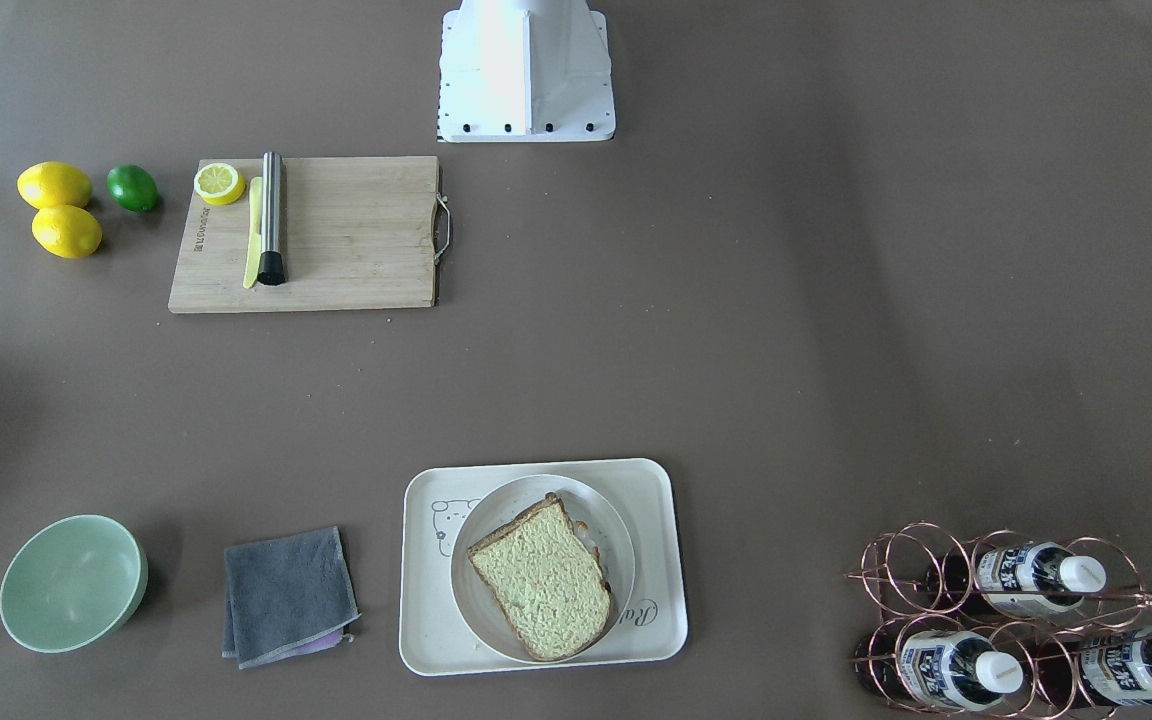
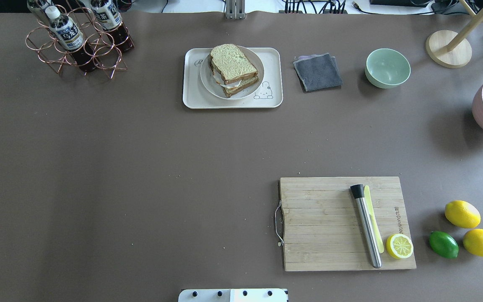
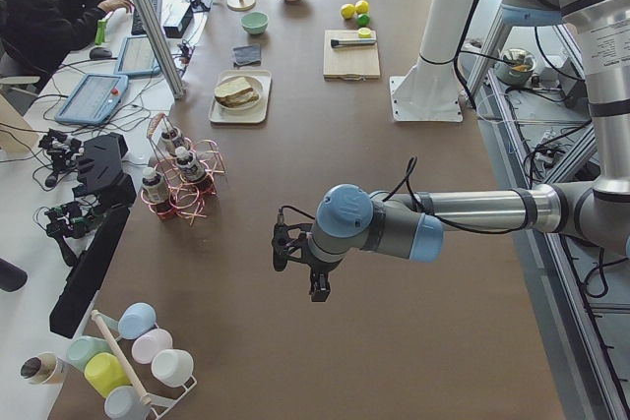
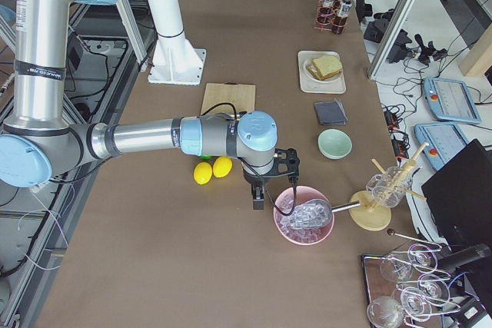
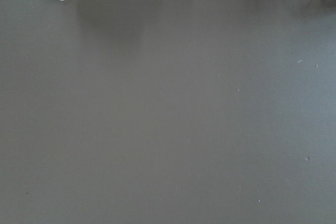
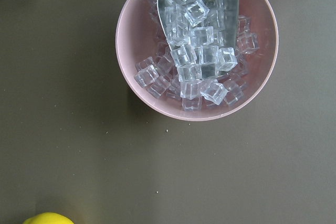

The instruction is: Make sandwich and place on tray

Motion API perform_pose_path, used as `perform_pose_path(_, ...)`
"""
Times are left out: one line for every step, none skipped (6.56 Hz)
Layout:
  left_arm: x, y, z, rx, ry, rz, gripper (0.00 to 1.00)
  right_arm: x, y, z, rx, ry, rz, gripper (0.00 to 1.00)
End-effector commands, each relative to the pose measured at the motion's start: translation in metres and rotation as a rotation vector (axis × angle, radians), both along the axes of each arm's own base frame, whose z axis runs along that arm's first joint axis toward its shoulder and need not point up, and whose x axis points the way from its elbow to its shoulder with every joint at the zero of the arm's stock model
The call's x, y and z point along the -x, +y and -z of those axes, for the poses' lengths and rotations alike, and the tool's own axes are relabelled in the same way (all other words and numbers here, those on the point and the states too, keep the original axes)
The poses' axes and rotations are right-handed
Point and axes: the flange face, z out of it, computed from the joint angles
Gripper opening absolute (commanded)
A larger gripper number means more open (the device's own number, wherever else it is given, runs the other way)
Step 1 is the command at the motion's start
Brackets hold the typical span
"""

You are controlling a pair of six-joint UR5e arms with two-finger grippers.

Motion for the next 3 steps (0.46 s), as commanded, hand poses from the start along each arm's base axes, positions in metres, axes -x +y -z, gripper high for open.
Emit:
perform_pose_path(-0.0004, -0.0008, 0.0012, 0.000, 0.001, 0.002, 0.97, 0.0002, -0.0004, 0.0002, -0.001, 0.000, 0.001, 1.00)
perform_pose_path(-0.0001, -0.0028, 0.0027, 0.000, 0.000, 0.005, 0.97, 0.0002, -0.0010, 0.0008, -0.002, 0.000, 0.001, 1.00)
perform_pose_path(0.0000, -0.0043, 0.0046, -0.004, -0.001, 0.005, 0.97, 0.0002, -0.0010, 0.0008, -0.002, 0.000, 0.001, 1.00)
